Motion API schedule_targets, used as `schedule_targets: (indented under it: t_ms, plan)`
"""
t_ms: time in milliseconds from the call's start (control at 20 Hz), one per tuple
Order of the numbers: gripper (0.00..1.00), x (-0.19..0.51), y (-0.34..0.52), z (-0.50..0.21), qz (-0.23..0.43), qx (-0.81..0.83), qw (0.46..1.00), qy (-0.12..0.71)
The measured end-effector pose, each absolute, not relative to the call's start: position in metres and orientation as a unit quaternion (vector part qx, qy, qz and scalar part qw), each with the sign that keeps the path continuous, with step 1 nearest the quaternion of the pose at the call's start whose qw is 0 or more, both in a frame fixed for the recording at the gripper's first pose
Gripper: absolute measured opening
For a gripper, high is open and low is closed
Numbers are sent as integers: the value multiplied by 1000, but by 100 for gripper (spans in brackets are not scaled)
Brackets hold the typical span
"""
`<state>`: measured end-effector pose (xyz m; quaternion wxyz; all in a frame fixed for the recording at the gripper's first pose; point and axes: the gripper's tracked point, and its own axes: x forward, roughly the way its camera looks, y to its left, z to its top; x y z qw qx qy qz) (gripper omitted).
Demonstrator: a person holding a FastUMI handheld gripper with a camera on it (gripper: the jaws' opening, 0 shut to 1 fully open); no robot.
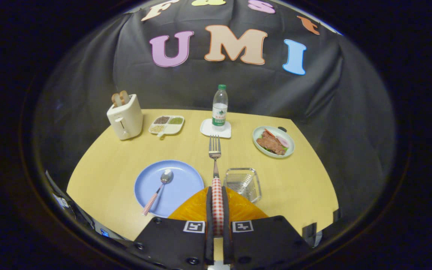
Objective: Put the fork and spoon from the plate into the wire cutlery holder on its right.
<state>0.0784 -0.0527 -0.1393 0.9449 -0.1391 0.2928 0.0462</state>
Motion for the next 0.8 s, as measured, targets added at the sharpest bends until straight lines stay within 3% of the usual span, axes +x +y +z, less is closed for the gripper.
schedule_targets:
  t_ms: [350,800]
  plan:
    - [12,66,-99,-147,66,-226,879,413]
    - [12,82,-95,-185,98,-237,783,567]
